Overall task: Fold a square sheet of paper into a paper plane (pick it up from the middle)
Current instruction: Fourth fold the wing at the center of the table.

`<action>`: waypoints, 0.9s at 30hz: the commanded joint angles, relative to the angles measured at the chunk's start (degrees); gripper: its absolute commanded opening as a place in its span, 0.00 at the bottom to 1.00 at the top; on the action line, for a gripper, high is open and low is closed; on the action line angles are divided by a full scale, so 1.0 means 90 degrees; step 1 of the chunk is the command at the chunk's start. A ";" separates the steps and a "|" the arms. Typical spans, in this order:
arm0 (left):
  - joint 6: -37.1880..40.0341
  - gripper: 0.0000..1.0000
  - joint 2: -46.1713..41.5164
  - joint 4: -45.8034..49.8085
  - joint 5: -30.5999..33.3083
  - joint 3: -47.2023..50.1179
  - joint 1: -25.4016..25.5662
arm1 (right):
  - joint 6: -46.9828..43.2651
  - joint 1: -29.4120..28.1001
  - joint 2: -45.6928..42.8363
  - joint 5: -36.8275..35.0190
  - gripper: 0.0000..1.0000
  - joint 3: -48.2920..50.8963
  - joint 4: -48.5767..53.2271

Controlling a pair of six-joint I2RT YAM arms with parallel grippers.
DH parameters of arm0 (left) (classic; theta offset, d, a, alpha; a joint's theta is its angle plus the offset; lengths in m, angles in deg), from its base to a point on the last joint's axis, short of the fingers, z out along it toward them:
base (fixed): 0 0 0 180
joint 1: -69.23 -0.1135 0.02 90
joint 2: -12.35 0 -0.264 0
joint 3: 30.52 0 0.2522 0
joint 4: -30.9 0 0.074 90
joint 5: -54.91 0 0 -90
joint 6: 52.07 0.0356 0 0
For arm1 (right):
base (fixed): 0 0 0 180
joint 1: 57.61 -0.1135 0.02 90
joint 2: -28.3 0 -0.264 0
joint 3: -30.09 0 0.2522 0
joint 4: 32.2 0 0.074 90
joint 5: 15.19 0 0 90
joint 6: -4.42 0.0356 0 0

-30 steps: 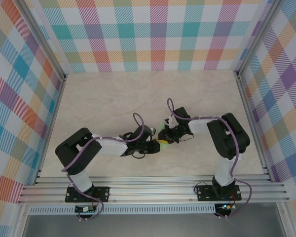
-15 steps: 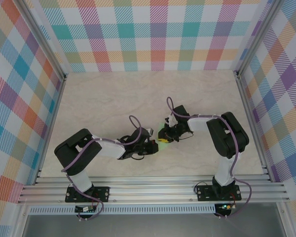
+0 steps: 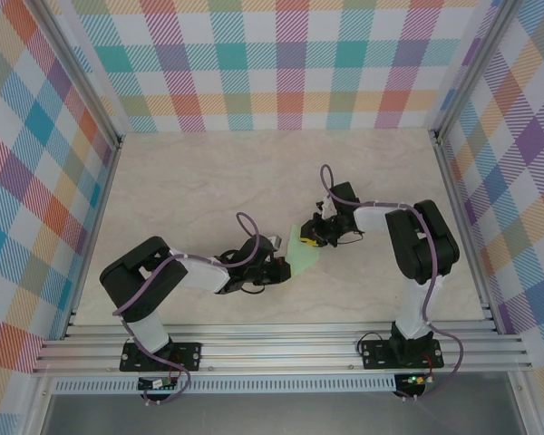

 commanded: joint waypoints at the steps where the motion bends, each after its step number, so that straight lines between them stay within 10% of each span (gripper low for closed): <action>1: 0.0010 0.01 0.0462 0.1753 0.0304 0.0457 -0.0021 | -0.0243 0.0143 0.0224 -0.0272 0.19 -0.0201 -0.0223; 27: -0.0036 0.01 0.0403 0.1765 0.0268 0.0314 -0.0013 | -0.0150 -0.0064 -0.0586 0.0626 0.23 0.0411 -0.0572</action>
